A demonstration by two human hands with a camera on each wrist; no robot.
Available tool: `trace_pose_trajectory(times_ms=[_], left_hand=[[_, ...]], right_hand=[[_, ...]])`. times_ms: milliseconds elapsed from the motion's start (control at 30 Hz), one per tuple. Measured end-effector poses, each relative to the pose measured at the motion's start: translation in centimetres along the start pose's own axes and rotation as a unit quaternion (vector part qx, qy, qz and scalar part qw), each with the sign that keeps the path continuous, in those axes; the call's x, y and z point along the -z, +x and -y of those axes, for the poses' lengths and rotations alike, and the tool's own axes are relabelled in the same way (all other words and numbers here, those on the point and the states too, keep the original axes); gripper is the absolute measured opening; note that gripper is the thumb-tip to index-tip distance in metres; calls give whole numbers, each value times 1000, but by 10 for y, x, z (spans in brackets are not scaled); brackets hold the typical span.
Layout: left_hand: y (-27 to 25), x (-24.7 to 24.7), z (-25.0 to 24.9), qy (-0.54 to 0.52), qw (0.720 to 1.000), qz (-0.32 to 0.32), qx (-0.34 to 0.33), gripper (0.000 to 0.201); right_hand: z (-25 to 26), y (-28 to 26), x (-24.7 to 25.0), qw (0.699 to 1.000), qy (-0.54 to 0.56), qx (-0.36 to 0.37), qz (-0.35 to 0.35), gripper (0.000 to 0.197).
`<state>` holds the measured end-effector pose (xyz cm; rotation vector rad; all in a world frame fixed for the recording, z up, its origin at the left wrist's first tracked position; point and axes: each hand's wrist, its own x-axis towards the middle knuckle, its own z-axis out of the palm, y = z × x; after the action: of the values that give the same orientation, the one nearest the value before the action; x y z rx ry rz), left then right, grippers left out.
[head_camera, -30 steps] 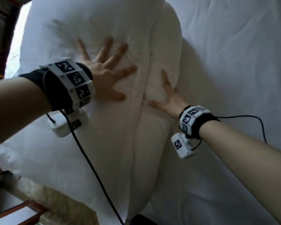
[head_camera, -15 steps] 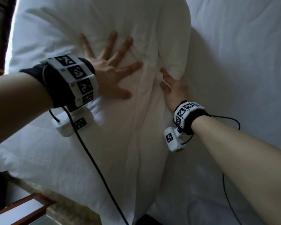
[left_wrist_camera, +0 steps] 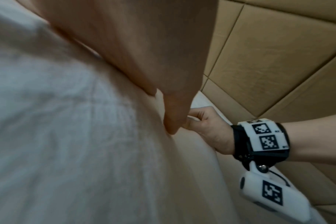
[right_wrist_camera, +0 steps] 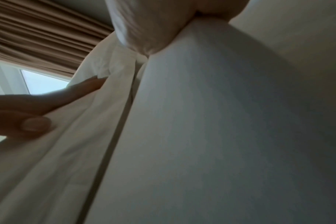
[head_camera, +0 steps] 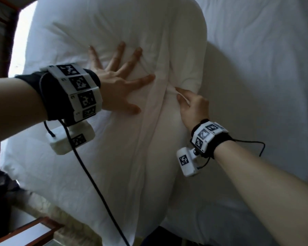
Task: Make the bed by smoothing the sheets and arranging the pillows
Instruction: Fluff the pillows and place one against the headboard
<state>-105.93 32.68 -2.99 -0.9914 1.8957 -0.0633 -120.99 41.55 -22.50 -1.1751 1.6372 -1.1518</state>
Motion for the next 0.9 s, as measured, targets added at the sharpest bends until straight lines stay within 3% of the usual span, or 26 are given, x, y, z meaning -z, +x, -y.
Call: trace_pose_trajectory(times_ms=[200,333,467,733,900], left_hand=[[-1,45,-24,45,994,-64,-72,94],[29,75,-19,58,991,-100,-65,104],[59,86,-12,55,994,-72,-55,106],[85,80,-7,44,997,-18,-53,107],[88,77,-1,45,996,-22,-68,106]], right_hand=[[-22,-17,63,999,-15,-43,-4,28],[-29,-2,88,987,-78,-79,112,41],[-30,29,103,958,-148,-122,211,69],[-3,118,76,965,-95,-193,152,100],[-11,134,62,974,-108,-162,111,81]])
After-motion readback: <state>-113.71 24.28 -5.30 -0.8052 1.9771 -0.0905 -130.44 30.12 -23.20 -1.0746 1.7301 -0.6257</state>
